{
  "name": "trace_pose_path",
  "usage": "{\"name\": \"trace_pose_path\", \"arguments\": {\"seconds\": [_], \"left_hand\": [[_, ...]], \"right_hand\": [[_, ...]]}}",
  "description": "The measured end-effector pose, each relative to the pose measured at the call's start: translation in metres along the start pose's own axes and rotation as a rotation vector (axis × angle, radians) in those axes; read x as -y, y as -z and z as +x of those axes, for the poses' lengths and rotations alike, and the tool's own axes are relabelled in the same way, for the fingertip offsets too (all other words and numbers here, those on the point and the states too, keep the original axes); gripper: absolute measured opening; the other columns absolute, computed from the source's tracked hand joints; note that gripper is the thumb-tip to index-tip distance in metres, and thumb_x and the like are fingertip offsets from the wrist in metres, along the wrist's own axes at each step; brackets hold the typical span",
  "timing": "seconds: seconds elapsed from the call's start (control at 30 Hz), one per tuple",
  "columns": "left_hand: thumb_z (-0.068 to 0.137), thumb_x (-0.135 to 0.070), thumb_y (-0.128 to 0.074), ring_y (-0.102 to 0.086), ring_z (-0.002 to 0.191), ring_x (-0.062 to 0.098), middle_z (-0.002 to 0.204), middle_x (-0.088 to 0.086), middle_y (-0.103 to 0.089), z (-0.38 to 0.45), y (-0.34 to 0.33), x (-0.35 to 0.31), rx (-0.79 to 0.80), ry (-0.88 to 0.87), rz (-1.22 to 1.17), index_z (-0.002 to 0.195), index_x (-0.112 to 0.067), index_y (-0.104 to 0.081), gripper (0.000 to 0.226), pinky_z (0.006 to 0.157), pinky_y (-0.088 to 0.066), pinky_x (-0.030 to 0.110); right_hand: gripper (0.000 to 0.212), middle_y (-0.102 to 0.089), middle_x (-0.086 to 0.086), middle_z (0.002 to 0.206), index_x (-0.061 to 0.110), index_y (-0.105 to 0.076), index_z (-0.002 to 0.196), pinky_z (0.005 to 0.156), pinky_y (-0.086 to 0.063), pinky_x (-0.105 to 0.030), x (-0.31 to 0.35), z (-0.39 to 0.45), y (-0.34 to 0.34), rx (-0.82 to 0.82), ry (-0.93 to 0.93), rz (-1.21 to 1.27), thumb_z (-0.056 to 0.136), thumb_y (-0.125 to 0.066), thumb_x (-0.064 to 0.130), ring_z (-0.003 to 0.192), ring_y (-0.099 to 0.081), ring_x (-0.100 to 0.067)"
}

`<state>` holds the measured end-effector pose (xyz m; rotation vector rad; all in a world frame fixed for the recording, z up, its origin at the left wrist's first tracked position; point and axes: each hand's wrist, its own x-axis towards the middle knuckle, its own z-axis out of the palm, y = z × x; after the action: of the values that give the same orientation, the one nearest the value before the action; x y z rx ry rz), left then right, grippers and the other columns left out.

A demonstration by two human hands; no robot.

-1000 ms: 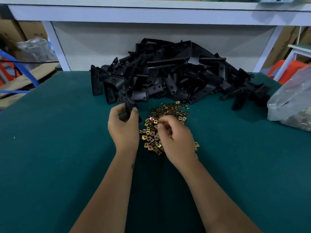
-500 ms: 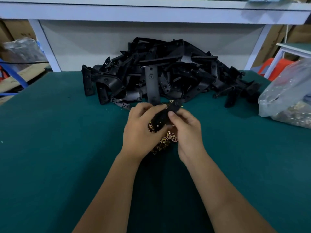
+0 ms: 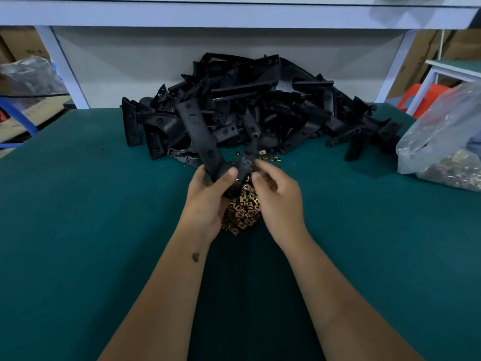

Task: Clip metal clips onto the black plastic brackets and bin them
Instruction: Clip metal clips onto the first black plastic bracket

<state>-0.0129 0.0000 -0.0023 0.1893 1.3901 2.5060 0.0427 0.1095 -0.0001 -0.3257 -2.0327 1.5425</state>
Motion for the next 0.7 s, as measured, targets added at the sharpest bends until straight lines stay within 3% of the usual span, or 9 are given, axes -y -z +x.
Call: {"name": "trace_pose_path", "arguments": {"seconds": [0.13, 0.27, 0.33, 0.47, 0.7], "left_hand": [[0.096, -0.004, -0.059, -0.072, 0.094, 0.012, 0.101, -0.002, -0.075, 0.009, 0.015, -0.006, -0.153, -0.053, -0.237, 0.106, -0.014, -0.058, 0.014, 0.079, -0.057, 0.026], [0.096, -0.006, -0.060, -0.067, 0.096, 0.015, 0.110, 0.004, -0.067, 0.013, 0.021, -0.007, -0.243, -0.041, -0.310, 0.099, -0.013, -0.053, 0.010, 0.074, -0.056, 0.027], [0.095, -0.007, -0.062, -0.063, 0.096, 0.018, 0.110, 0.007, -0.064, 0.014, 0.019, -0.004, -0.248, -0.004, -0.285, 0.098, -0.012, -0.052, 0.011, 0.071, -0.056, 0.029], [0.094, -0.008, -0.064, -0.060, 0.097, 0.020, 0.112, 0.010, -0.061, 0.015, 0.014, 0.001, -0.250, 0.033, -0.286, 0.102, -0.010, -0.053, 0.014, 0.068, -0.056, 0.028], [0.093, -0.010, -0.066, -0.065, 0.097, 0.015, 0.114, 0.006, -0.065, 0.017, 0.004, 0.006, -0.225, 0.071, -0.192, 0.103, -0.012, -0.055, 0.015, 0.070, -0.056, 0.026]], "right_hand": [[0.036, -0.059, 0.003, 0.124, 0.018, -0.062, 0.129, 0.100, -0.041, -0.035, -0.008, 0.000, 0.006, -0.098, 0.121, -0.536, 0.096, -0.050, 0.021, 0.114, -0.051, -0.016], [0.045, -0.045, 0.001, 0.134, 0.025, -0.057, 0.132, 0.098, -0.023, -0.038, -0.016, 0.002, 0.002, 0.147, -0.033, -0.840, 0.089, -0.051, 0.036, 0.123, -0.033, -0.023], [0.041, -0.045, 0.005, 0.133, 0.030, -0.059, 0.131, 0.096, -0.021, -0.038, -0.019, 0.006, -0.002, 0.193, -0.001, -0.871, 0.091, -0.051, 0.038, 0.123, -0.032, -0.021], [0.021, -0.052, 0.009, 0.124, 0.036, -0.070, 0.113, 0.086, -0.019, -0.033, -0.019, 0.017, -0.004, 0.111, -0.022, -0.790, 0.094, -0.060, 0.036, 0.120, -0.037, -0.019], [0.013, -0.064, 0.006, 0.113, 0.029, -0.074, 0.098, 0.088, -0.031, -0.033, -0.023, 0.016, -0.002, 0.050, 0.019, -0.640, 0.092, -0.065, 0.024, 0.112, -0.046, -0.021]]}}
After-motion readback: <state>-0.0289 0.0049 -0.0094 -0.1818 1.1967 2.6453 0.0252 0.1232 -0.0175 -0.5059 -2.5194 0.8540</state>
